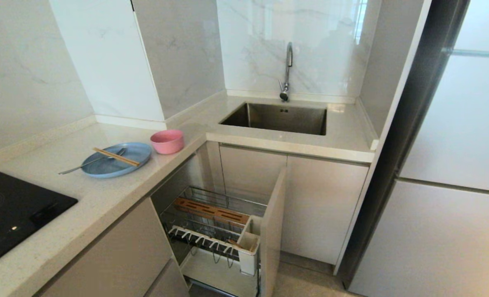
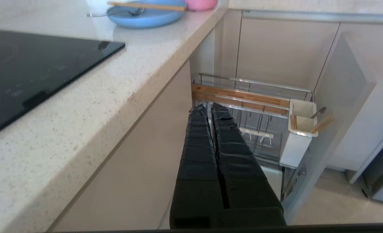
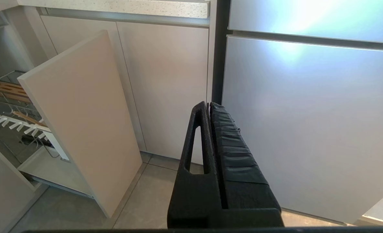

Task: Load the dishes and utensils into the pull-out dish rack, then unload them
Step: Pick up the bowl and place it in the cupboard

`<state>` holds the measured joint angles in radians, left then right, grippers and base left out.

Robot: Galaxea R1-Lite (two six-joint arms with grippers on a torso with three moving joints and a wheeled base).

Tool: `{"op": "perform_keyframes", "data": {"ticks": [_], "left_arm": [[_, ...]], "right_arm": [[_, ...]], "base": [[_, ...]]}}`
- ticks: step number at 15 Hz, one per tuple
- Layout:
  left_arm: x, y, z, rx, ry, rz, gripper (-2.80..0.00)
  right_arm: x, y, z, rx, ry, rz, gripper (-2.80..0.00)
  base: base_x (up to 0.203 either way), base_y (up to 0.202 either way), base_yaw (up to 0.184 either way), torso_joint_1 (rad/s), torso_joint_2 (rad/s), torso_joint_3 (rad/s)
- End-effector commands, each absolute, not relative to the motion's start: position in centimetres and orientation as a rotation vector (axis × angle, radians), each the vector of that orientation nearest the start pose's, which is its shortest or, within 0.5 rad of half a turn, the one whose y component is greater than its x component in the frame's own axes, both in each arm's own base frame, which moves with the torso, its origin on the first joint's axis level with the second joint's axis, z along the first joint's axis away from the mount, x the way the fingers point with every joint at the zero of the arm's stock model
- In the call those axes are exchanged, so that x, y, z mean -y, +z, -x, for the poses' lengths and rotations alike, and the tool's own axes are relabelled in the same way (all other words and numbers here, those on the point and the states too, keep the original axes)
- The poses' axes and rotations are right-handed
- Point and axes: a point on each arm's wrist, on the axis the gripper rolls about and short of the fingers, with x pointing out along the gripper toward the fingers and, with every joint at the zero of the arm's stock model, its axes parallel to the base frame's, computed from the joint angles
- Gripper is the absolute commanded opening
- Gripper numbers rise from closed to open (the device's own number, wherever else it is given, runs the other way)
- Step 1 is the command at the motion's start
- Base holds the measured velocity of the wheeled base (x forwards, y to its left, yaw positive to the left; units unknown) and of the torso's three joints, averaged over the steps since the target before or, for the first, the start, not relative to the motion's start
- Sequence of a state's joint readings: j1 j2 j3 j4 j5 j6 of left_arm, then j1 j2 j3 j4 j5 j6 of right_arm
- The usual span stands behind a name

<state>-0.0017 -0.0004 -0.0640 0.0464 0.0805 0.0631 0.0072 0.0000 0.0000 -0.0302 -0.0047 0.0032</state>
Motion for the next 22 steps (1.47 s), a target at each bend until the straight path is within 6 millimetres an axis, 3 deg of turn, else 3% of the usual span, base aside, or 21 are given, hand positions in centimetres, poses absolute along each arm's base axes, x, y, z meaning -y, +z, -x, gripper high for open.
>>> {"op": "perform_keyframes", "data": {"ticks": [1, 7, 22], "left_arm": [[-0.16, 8.43, 2.63, 0.010, 0.069, -0.070, -2.80], [0.10, 7.49, 2.34, -0.015, -0.049, -0.123, -2.80], [-0.02, 7.47, 2.27, -0.005, 0.003, -0.012, -2.80]], "right_arm": [[0.03, 7.62, 2.22, 0.022, 0.003, -0.003, -2.80], [0.03, 7.65, 2.23, 0.023, 0.003, -0.003, -2.80], [0.03, 7.65, 2.23, 0.023, 0.003, -0.003, -2.80]], "base": [[0.000, 0.000, 0.000, 0.000, 0.00, 0.000], [0.000, 0.000, 0.000, 0.000, 0.00, 0.000], [0.000, 0.000, 0.000, 0.000, 0.00, 0.000]]}}
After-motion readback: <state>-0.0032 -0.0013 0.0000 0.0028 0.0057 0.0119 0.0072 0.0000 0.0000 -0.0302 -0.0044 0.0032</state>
